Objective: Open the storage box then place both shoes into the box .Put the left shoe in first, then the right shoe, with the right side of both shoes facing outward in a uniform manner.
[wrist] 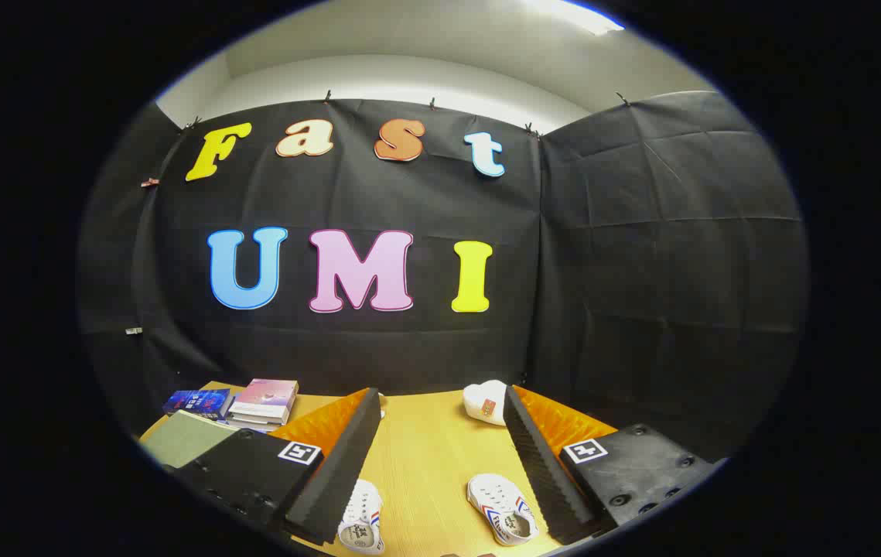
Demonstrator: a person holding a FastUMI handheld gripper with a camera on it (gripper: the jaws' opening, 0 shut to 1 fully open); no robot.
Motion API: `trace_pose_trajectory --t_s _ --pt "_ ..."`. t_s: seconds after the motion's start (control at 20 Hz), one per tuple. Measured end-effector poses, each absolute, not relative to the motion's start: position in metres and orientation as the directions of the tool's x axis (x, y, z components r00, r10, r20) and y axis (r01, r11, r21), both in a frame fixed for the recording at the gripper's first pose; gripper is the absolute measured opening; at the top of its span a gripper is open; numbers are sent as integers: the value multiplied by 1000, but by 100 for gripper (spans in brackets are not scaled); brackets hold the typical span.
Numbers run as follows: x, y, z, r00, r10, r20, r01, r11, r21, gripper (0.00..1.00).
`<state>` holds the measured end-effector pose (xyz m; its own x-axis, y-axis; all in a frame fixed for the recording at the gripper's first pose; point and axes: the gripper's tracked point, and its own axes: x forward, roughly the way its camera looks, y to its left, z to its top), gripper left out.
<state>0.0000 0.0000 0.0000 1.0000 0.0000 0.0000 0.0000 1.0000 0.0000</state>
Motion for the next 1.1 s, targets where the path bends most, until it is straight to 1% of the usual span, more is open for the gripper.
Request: trace_pose_trajectory --t_s 0.7,1.1 --pt "1 16 8 1000 14 21 -14 1000 -4 97" --pt "3 17 -8 1000 -8 -26 9 1000 7 98"
